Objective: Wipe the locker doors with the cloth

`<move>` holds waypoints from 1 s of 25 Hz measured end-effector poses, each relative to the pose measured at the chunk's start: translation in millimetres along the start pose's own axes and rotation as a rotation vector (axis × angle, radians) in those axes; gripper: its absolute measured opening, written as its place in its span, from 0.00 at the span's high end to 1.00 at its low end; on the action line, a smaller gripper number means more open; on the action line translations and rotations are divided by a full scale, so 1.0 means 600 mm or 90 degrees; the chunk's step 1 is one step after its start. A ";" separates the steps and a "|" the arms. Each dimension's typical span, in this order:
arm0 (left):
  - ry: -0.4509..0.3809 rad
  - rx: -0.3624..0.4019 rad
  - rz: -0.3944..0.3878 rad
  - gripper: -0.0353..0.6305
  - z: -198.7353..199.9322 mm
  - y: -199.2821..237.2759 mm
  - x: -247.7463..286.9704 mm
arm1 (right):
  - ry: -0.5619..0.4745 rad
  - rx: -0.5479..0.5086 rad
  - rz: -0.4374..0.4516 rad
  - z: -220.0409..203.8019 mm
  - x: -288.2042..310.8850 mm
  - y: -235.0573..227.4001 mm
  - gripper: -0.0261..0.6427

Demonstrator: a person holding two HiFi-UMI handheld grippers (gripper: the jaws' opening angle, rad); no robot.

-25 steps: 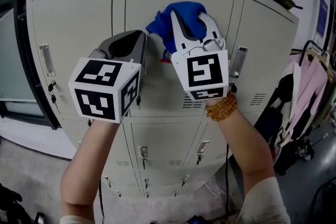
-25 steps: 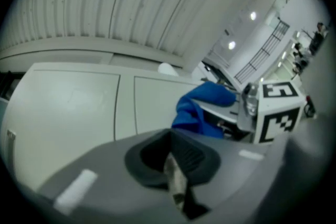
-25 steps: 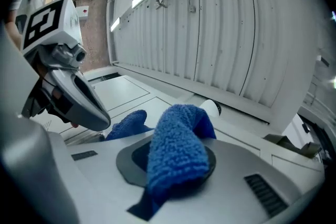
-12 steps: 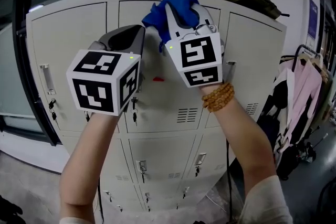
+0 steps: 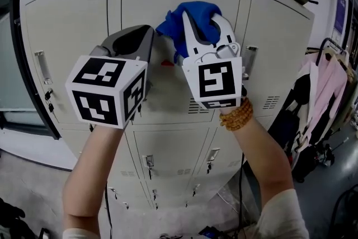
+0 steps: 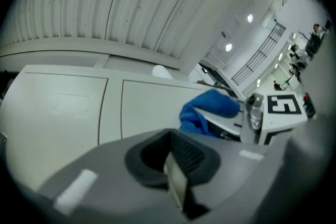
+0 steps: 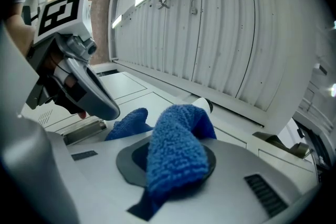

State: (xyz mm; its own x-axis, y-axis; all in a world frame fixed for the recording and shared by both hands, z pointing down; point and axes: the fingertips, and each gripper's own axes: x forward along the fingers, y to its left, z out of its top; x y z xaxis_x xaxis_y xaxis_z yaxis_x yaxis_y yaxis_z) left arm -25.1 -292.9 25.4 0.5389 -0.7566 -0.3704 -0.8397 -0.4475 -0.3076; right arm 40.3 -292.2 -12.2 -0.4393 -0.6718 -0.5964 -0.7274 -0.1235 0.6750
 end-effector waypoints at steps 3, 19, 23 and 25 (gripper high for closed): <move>0.010 0.017 0.006 0.94 -0.016 -0.011 -0.006 | 0.012 0.007 0.007 -0.022 -0.026 0.021 0.93; 0.051 -0.013 -0.044 0.94 -0.120 -0.120 -0.069 | 0.094 0.057 0.056 -0.149 -0.173 0.163 0.93; 0.071 -0.030 -0.051 0.94 -0.158 -0.141 -0.077 | 0.108 0.069 0.072 -0.177 -0.204 0.198 0.93; 0.081 -0.041 -0.055 0.94 -0.176 -0.149 -0.076 | 0.116 0.079 0.080 -0.189 -0.218 0.213 0.93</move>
State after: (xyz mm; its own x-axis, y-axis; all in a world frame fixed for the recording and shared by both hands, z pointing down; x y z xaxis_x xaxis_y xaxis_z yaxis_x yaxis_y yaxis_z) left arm 18.3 -268.8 162.5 0.6005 -0.7659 -0.2298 -0.7949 -0.5406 -0.2755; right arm 64.7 -302.6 201.2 -0.4364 -0.7984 -0.4149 -0.7366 0.0523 0.6743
